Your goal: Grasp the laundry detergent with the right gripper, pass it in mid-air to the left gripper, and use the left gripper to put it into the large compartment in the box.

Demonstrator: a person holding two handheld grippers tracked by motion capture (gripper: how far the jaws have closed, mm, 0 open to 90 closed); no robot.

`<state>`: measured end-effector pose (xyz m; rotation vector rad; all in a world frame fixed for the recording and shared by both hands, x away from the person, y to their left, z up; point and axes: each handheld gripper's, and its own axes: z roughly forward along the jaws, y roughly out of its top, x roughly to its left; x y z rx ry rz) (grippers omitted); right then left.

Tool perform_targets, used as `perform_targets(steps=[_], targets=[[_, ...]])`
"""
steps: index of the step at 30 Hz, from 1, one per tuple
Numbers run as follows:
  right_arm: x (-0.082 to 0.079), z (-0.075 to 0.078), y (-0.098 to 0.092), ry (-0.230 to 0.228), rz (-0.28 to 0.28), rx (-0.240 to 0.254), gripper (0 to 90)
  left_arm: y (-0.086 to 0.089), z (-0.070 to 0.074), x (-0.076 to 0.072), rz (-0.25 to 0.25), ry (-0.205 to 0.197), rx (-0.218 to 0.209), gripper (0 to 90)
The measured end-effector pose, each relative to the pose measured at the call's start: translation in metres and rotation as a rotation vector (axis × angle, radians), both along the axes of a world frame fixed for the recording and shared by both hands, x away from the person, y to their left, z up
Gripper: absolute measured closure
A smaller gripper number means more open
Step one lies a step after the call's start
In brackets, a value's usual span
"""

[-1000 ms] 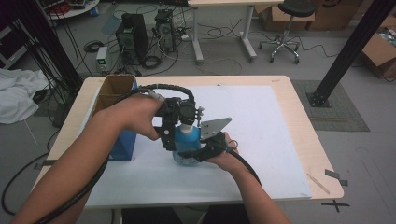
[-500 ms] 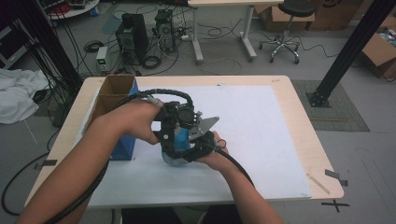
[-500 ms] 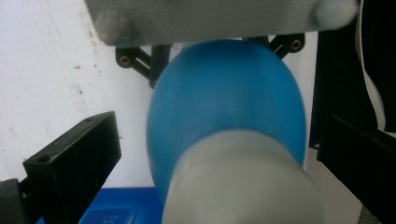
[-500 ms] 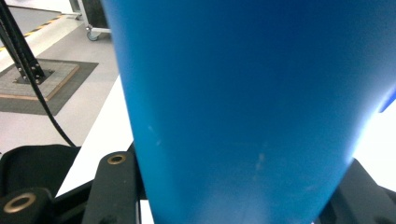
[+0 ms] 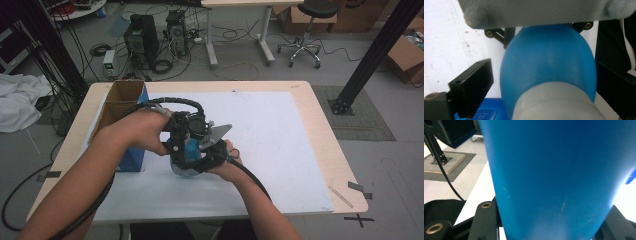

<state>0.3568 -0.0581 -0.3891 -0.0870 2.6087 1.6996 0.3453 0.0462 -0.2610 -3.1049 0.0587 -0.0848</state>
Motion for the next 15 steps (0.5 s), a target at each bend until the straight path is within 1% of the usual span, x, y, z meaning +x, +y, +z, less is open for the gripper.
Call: perform_targets(steps=[1, 2, 7, 9, 11, 13, 15], targets=[[0.0001, 0.0001, -0.0001, -0.001, -0.002, 0.0, 45.8, 0.0, 0.0002, 0.0, -0.001, 0.002, 0.0, 10.1], [0.0008, 0.0002, -0.0002, -0.011, 0.0, 0.001, 45.9, 0.0, 0.0005, 0.0001, -0.001, 0.002, -0.004, 11.3], [0.0012, 0.0004, -0.0006, -0.015, -0.003, 0.003, 45.9, -0.0008, 0.0007, -0.0006, -0.003, -0.018, 0.002, 11.7], [0.0007, 0.0006, -0.0009, -0.012, -0.006, 0.0, 45.9, -0.001, 0.0011, -0.0008, -0.001, -0.019, 0.002, 11.9], [0.0008, 0.0007, -0.001, -0.021, -0.006, -0.001, 45.8, -0.001, 0.0025, -0.0013, -0.003, -0.012, 0.001, 21.2], [0.0006, 0.0007, -0.0011, -0.015, -0.007, -0.002, 45.9, -0.0011, 0.0026, -0.0011, -0.005, -0.014, -0.003, 21.5], [0.0004, 0.0012, -0.0015, -0.013, -0.01, 0.0, 45.9, -0.002, 0.0025, -0.0011, -0.002, -0.015, 0.005, 21.7]])
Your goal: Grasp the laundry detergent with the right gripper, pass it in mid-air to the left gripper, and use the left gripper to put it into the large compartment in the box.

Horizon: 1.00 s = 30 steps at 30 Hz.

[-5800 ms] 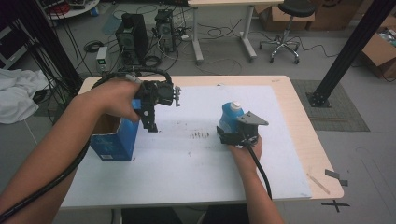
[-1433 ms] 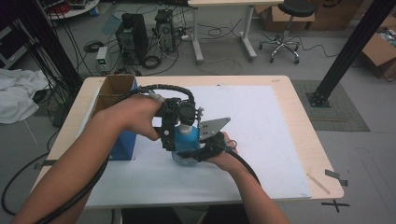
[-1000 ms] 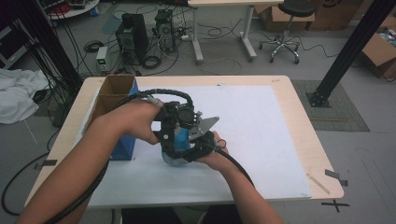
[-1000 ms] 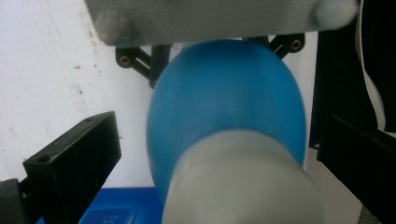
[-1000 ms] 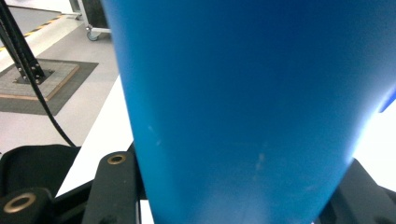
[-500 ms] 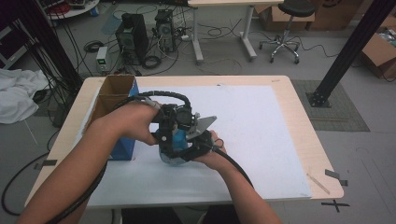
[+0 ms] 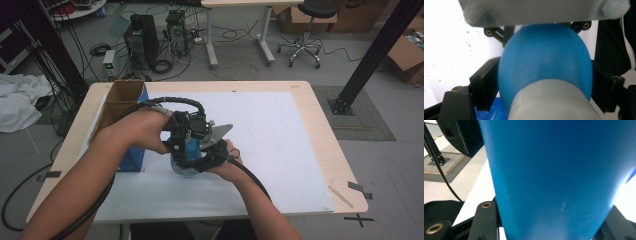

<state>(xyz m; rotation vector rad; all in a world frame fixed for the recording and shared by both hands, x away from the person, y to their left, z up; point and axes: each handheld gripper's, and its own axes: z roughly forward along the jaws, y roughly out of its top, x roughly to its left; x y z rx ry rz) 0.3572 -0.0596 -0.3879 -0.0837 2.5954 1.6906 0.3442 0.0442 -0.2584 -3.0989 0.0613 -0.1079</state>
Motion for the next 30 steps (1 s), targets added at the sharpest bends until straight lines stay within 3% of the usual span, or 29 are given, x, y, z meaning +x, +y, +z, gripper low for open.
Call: perform_targets(steps=[9, 30], targets=[[0.0002, 0.0008, 0.0006, 0.0, -0.002, 0.012, 45.9, -0.0004, 0.0008, 0.0011, 0.003, 0.012, 0.003, 26.5], [0.0, 0.0017, 0.0033, -0.015, 0.002, 0.012, 45.9, 0.0025, 0.0022, -0.0018, 0.001, -0.007, -0.005, 34.9]])
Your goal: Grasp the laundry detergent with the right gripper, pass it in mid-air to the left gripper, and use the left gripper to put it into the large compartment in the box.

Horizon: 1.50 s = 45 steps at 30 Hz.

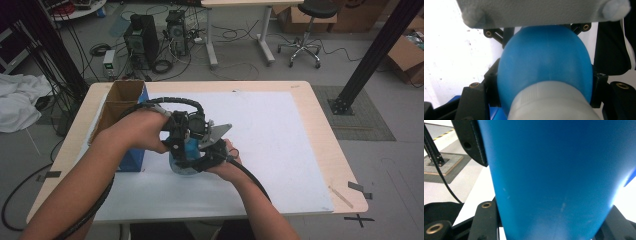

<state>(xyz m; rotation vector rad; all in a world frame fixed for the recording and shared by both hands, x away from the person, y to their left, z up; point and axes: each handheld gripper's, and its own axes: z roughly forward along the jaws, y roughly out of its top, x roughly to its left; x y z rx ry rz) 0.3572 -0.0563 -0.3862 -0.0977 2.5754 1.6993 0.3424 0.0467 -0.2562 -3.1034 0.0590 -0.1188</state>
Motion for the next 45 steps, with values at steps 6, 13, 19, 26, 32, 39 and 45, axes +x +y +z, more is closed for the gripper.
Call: perform_targets(steps=[6, 13, 19, 26, 32, 39, 45], targets=[[0.0, 0.0, 0.0, 0.0, 0.004, 0.002, 45.9, 0.0, -0.001, -0.001, 0.002, -0.017, 0.0, 37.7], [0.002, -0.001, 0.001, -0.017, 0.002, 0.009, 45.3, -0.002, -0.001, -0.002, -0.006, -0.035, 0.02, 38.4], [0.0, 0.002, -0.005, 0.012, -0.015, 0.026, 41.3, -0.004, 0.007, 0.002, 0.01, -0.025, 0.01, 38.6], [-0.001, 0.004, -0.011, -0.033, -0.038, 0.02, 28.4, -0.004, 0.013, 0.008, 0.034, -0.017, 0.021, 38.6], [-0.003, 0.009, -0.017, -0.041, -0.039, 0.013, 25.7, -0.005, 0.01, 0.011, 0.043, -0.007, 0.041, 38.6], [-0.002, 0.015, -0.028, -0.043, -0.049, -0.052, 17.6, -0.003, 0.016, 0.015, 0.073, 0.007, 0.045, 38.6], [0.004, 0.024, -0.049, -0.043, -0.072, -0.146, 11.4, 0.0, 0.028, 0.023, 0.121, 0.011, 0.048, 38.4]])
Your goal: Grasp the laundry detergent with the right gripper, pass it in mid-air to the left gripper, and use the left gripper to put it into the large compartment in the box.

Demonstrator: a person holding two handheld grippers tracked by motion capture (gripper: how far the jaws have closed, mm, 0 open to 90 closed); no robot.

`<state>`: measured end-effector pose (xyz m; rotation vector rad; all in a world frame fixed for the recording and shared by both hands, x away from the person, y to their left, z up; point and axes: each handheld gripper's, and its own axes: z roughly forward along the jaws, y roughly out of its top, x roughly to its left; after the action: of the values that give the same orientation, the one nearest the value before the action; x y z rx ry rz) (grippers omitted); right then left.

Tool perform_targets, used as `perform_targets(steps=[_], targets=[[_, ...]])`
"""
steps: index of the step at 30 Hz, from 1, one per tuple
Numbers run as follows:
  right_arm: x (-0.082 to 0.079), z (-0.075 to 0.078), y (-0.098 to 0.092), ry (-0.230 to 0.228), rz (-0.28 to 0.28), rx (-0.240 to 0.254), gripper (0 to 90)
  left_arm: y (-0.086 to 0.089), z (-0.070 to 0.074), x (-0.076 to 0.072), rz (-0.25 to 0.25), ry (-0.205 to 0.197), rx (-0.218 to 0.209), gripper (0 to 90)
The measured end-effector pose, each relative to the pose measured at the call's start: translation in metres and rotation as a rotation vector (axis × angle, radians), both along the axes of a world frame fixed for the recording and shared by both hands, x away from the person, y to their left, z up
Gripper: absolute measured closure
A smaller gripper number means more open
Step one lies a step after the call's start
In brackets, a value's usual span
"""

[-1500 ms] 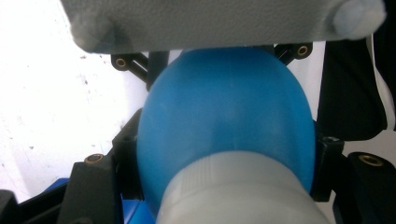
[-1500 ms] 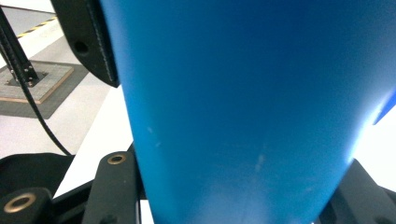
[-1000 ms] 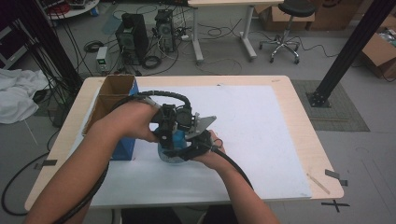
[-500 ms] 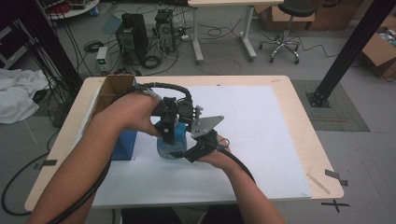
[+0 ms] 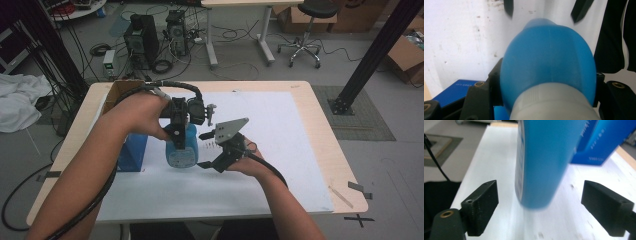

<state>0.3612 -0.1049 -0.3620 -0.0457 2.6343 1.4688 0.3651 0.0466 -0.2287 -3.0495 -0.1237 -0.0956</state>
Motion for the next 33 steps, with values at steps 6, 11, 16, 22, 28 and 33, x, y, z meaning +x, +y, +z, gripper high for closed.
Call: perform_targets(steps=[6, 11, 16, 22, 28, 33], targets=[[0.007, 0.018, -0.022, -0.031, -0.029, -0.124, 2.4, 0.002, 0.011, 0.011, 0.09, 0.007, 0.013, 38.4], [0.013, 0.032, -0.038, -0.028, -0.038, -0.272, 0.0, 0.008, 0.023, 0.019, 0.179, 0.011, 0.014, 38.3], [0.018, 0.039, -0.047, -0.024, -0.037, -0.389, 0.0, 0.02, 0.039, 0.027, 0.304, -0.001, -0.01, 38.3], [0.022, 0.041, -0.056, -0.024, -0.033, -0.51, 0.0, 0.039, 0.062, 0.035, 0.51, -0.005, -0.054, 38.3], [0.024, 0.038, -0.062, -0.011, -0.027, -0.633, 0.0, 0.061, 0.085, 0.041, 0.654, -0.016, -0.083, 38.2], [0.025, 0.04, -0.065, -0.006, -0.008, -0.696, 0.0, 0.081, 0.101, 0.044, 0.78, -0.009, -0.09, 38.2]])
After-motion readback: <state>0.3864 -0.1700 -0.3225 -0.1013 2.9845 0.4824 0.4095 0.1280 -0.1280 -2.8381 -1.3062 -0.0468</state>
